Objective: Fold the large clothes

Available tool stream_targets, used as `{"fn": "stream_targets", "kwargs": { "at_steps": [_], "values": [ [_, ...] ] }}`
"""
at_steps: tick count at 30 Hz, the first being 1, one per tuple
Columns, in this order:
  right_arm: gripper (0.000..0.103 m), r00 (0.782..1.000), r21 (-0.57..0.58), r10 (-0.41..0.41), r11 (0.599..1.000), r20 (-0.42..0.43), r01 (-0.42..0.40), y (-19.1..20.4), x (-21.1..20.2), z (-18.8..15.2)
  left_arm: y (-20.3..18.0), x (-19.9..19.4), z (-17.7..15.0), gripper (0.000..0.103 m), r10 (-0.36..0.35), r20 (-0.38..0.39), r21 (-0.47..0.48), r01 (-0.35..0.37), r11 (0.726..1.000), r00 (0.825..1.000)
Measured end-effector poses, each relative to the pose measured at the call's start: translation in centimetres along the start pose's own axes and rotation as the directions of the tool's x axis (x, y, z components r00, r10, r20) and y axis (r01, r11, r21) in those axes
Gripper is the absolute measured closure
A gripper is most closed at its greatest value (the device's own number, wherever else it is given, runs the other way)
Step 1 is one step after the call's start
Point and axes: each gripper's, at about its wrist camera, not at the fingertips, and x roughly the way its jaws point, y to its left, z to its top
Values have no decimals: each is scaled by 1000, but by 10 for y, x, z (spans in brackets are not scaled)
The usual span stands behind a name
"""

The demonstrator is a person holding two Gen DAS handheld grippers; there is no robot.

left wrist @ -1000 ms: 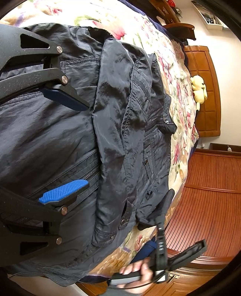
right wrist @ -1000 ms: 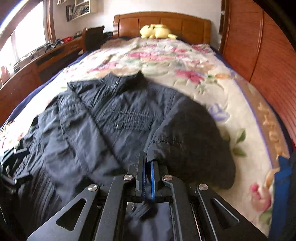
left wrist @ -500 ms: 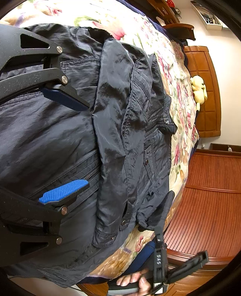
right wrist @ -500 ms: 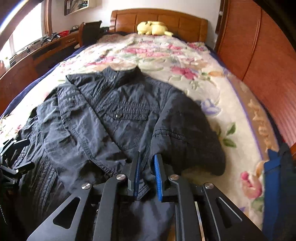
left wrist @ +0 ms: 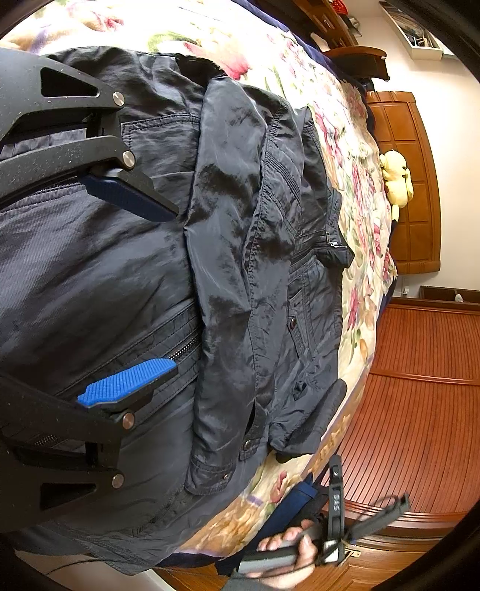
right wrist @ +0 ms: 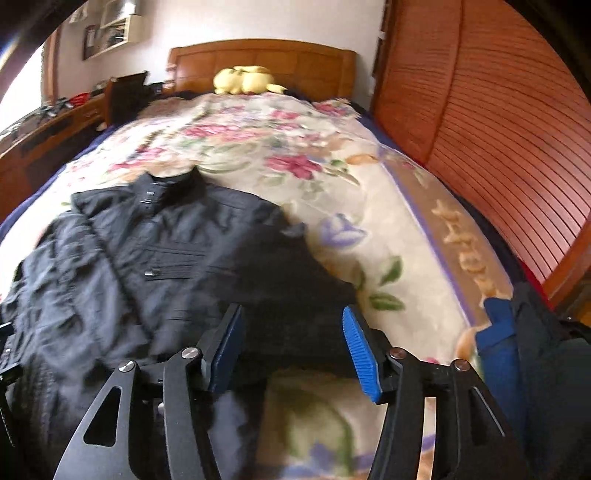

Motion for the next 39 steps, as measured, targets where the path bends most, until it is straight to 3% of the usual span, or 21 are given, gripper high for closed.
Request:
{"fn": "stream_targets", "kwargs": {
  "at_steps": [10, 14, 22, 25, 27, 29, 33, 39],
  "values": [
    [36, 978, 152, -32, 986, -204, 64, -31, 89, -12, 0, 0, -1, 26, -1, -3, 0, 1, 1000, 1000],
    [25, 963, 260, 42, 965, -265, 30, -42, 114, -26, 4, -8, -5, 26, 2, -5, 14, -2, 1000, 1000],
    [22, 972, 299, 85, 954, -217, -17, -45, 111, -40, 25, -66, -19, 26, 81, 48, -23, -80, 997, 996],
    [37, 967, 307, 137, 949, -213, -67, -48, 108, -41, 30, -85, -22, 26, 115, 57, -42, -112, 993, 992],
    [68, 960, 291, 181, 950, -213, -114, -46, 103, -39, 32, -93, -23, 26, 149, 52, -46, -147, 988, 987],
    [84, 955, 255, 202, 956, -219, -144, -44, 99, -35, 35, -103, -26, 26, 181, 46, -46, -179, 983, 982],
    [90, 972, 175, 184, 972, -147, -158, -28, 64, -24, 44, -126, -29, 26, 237, 58, -76, -232, 970, 970],
    [91, 973, 125, 228, 965, 19, -229, -14, -9, -8, 31, -136, -10, 26, 218, 90, -68, -213, 975, 972]
  ]
}}
